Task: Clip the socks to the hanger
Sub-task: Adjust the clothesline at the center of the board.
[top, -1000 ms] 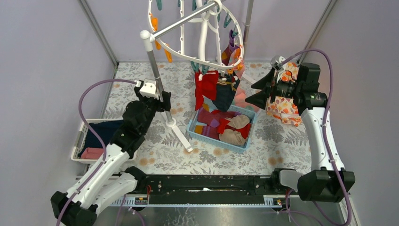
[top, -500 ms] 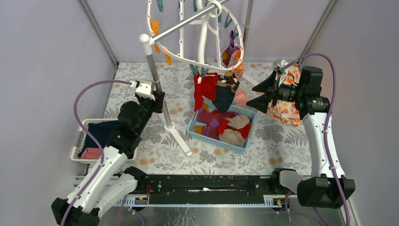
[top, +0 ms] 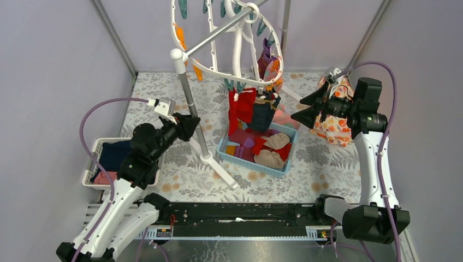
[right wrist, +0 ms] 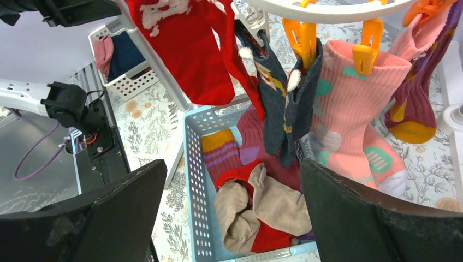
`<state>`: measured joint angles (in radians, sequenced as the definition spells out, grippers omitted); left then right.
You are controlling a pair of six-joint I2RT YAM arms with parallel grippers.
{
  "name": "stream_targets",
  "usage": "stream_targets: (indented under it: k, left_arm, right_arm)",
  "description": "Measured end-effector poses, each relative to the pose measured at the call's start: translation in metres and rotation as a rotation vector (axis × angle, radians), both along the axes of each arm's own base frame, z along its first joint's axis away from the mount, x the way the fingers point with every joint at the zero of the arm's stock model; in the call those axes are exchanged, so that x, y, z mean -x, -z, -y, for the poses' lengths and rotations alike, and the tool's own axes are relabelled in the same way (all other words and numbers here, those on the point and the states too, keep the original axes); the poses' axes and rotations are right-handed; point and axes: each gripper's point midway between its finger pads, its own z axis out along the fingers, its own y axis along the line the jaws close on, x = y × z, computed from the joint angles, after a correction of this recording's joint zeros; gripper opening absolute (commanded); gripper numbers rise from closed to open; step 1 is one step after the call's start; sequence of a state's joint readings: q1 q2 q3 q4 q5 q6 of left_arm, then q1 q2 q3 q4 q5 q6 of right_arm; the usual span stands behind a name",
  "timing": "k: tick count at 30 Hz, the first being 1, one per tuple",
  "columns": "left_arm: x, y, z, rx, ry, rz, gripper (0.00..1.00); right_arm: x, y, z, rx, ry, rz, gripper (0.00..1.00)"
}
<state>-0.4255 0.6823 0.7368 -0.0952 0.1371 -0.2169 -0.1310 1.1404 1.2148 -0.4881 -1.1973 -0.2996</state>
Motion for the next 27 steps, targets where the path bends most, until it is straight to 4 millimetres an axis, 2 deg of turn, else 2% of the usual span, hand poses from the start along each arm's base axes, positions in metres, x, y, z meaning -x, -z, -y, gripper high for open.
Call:
stream_targets:
  k: [6, 13, 15, 19, 22, 27]
  left_arm:
    - [0.013, -0.002, 0.019, 0.096, 0.070, -0.064, 0.12]
    - [0.042, -0.004, 0.071, 0.163, 0.238, -0.133, 0.22]
    - [0.046, -0.004, 0.086, 0.170, 0.272, -0.152, 0.27]
    - [0.055, -0.002, 0.112, 0.182, 0.331, -0.177, 0.31]
    - [0.058, 0.000, 0.128, 0.201, 0.366, -0.196, 0.30]
    - [0.064, -0.003, 0.151, 0.239, 0.416, -0.234, 0.29]
  right_arm:
    - [-0.002, -0.002, 0.008, -0.006, 0.037, -0.006, 1.00]
    - [-0.003, -0.003, 0.015, -0.010, 0.063, -0.013, 1.00]
    - [-0.002, -0.003, 0.015, -0.011, 0.067, -0.012, 1.00]
    - [0.000, -0.004, 0.015, -0.010, 0.064, -0.004, 1.00]
    - [0.007, -0.004, 0.013, -0.005, 0.041, 0.008, 1.00]
    - [0.030, -0.004, 0.008, 0.023, -0.013, 0.044, 1.00]
